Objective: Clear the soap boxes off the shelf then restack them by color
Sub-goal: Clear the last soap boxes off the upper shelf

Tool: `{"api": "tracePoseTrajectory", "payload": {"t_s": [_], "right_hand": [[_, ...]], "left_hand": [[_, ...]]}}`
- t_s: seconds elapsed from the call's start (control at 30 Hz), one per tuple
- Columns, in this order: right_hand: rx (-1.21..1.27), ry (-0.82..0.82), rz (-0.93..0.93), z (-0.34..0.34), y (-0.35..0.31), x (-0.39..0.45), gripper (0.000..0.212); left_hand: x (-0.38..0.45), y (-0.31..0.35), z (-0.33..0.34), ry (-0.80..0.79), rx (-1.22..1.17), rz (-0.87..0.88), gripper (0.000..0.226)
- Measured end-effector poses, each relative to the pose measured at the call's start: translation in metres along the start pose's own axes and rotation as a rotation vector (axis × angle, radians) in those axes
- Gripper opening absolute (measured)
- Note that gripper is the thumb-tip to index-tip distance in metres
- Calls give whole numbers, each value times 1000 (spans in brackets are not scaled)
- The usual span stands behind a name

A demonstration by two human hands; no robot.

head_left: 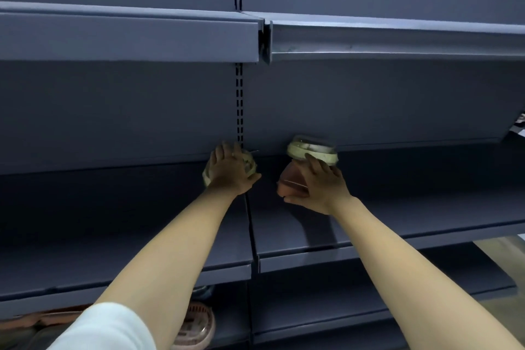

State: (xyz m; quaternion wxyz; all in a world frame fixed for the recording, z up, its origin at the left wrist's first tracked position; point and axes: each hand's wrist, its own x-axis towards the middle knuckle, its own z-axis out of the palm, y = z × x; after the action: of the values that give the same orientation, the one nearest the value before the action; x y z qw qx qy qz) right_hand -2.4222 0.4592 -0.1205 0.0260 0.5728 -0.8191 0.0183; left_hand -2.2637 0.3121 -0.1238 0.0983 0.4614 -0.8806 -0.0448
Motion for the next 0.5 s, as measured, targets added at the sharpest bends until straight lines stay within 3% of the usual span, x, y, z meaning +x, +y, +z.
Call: {"api": "tracePoseTrajectory", "payload": {"t_s": [0.3,0.5], "right_hand": [[9,-111,8,6,8,11,88],[-1,-75,-65,6,14,6,79]], "left_hand": [[18,0,10,-120,63,-151,109],[-1,3,4,-134,140,-79,83]]}}
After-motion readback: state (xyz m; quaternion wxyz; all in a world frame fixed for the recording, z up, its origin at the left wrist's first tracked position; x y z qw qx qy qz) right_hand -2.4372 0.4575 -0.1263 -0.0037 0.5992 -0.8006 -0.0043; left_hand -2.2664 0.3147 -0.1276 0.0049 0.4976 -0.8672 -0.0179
